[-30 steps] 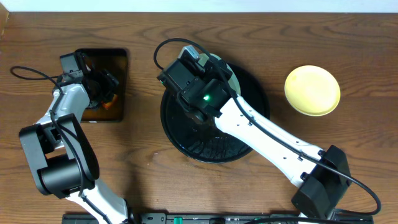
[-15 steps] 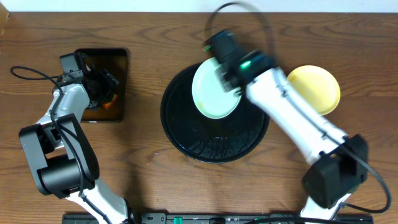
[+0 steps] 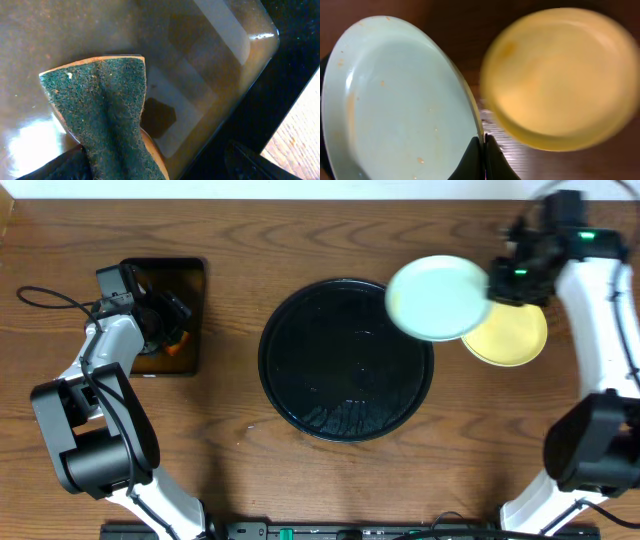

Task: Clean dirty plates on tray and stack at the side
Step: 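Carry the green plate right, stack it on the yellow plate, release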

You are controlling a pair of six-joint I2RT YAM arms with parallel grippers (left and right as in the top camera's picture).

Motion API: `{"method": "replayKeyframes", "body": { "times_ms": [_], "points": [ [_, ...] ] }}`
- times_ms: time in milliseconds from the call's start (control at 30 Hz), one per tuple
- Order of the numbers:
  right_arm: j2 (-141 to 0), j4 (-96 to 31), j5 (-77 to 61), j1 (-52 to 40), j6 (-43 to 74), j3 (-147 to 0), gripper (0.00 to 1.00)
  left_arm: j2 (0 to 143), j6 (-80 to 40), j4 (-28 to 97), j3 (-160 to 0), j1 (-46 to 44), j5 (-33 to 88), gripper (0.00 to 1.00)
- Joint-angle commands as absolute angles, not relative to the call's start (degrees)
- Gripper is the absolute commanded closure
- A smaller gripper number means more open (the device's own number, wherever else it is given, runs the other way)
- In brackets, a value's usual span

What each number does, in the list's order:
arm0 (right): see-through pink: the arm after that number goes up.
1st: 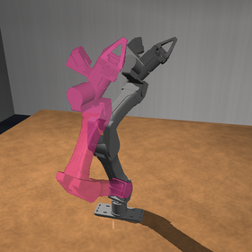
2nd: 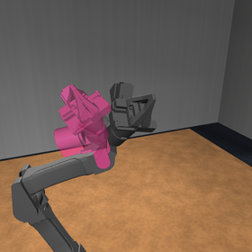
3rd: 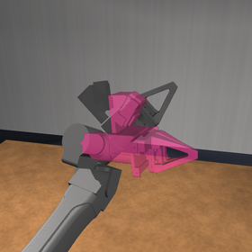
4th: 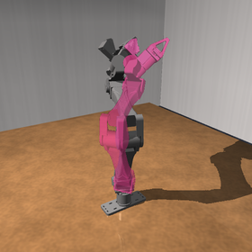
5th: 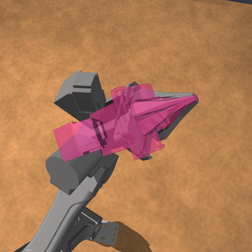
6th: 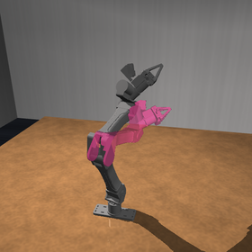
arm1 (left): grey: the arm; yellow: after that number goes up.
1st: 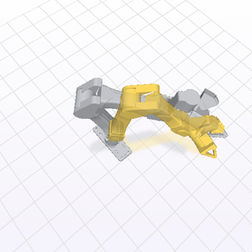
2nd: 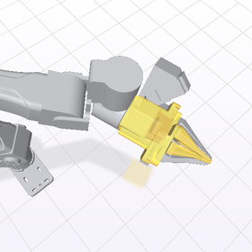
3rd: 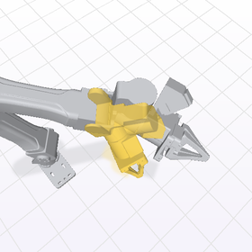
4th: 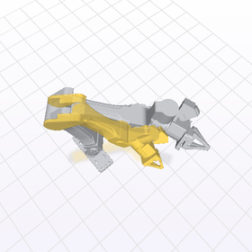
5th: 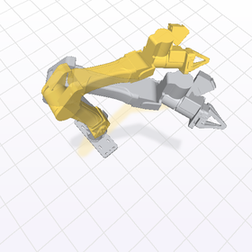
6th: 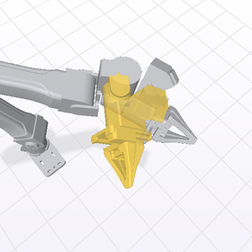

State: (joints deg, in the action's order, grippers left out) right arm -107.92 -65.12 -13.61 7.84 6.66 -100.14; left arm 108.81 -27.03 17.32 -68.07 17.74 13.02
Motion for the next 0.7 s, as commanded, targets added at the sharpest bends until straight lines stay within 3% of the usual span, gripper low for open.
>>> {"method": "replayKeyframes", "body": {
  "times_ms": [0,200,567,667],
  "points": [
    [-105.78,-64.86,-14.72,13.56,6.31,-100.29,0.99,107.48,-27.11,17.23,-68.58,17.72,13.28,0.18],
    [-105.78,-60.69,-6.72,19.88,10.7,-95.94,0.99,107.48,-27.11,17.23,-68.58,17.72,13.28,0.18],
    [-105.8,-47.44,-0.97,20.58,15.0,-83.94,0.99,107.48,-27.11,17.23,-68.58,17.72,13.28,0.18],
    [-105.82,-46.41,-1.13,20.53,15.0,-83.13,0.93,107.48,-27.11,17.23,-68.58,17.72,13.28,0.18]
  ]
}}
